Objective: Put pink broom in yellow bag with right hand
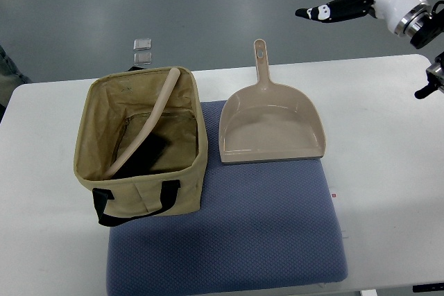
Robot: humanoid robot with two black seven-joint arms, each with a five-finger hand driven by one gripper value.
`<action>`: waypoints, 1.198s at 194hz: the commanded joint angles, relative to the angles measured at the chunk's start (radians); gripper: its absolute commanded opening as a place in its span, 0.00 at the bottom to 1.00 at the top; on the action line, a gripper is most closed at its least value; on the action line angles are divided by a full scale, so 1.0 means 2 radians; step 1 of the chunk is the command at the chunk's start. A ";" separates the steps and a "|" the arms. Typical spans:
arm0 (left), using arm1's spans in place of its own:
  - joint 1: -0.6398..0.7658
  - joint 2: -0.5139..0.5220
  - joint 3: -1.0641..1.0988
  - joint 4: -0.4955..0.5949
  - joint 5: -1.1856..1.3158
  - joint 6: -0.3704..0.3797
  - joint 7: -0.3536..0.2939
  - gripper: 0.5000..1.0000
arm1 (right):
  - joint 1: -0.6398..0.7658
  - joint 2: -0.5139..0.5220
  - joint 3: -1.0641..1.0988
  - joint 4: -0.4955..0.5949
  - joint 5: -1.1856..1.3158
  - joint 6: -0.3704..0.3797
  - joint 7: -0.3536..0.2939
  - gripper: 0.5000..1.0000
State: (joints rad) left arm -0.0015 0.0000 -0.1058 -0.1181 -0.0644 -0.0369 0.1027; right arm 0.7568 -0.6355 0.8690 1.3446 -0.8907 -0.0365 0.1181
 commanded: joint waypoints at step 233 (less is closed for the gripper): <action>0.000 0.000 0.000 0.000 0.000 0.000 0.000 1.00 | -0.180 0.134 0.122 -0.112 0.282 0.014 0.033 0.85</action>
State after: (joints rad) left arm -0.0015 0.0000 -0.1058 -0.1181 -0.0644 -0.0369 0.1028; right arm 0.3991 -0.3801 1.1082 1.1202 -0.3256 -0.0076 0.1842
